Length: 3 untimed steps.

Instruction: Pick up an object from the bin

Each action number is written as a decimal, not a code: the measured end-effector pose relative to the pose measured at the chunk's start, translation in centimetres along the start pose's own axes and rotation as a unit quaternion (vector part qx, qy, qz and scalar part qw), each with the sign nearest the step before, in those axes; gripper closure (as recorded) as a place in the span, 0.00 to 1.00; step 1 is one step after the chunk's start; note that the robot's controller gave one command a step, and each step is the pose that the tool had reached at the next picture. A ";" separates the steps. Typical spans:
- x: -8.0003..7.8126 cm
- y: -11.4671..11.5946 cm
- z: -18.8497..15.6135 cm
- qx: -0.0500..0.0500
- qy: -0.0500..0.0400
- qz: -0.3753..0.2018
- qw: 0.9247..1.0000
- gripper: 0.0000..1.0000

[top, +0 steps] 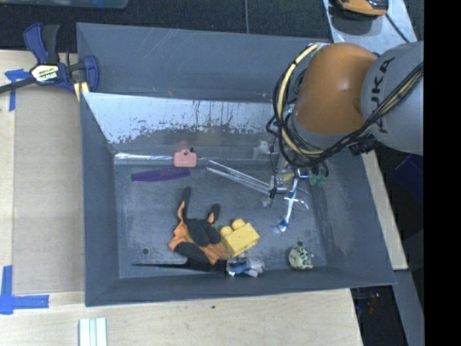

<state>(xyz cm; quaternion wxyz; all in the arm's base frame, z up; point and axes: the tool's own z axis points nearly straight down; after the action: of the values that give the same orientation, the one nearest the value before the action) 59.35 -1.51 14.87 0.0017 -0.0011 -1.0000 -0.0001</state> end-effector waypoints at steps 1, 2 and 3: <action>-0.2 0.0 -0.4 0.000 -0.004 0.000 1.000 0.00; 5.7 5.1 6.6 0.001 -0.005 -0.186 0.983 0.00; 6.3 5.6 2.3 0.001 -0.006 -0.091 0.996 0.00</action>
Offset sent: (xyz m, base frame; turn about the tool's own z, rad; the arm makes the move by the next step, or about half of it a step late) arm -0.0685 0.0613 -0.0787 -0.4363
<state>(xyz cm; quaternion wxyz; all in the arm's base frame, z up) 53.09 4.05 12.61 -0.0044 0.0898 -0.9959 0.0005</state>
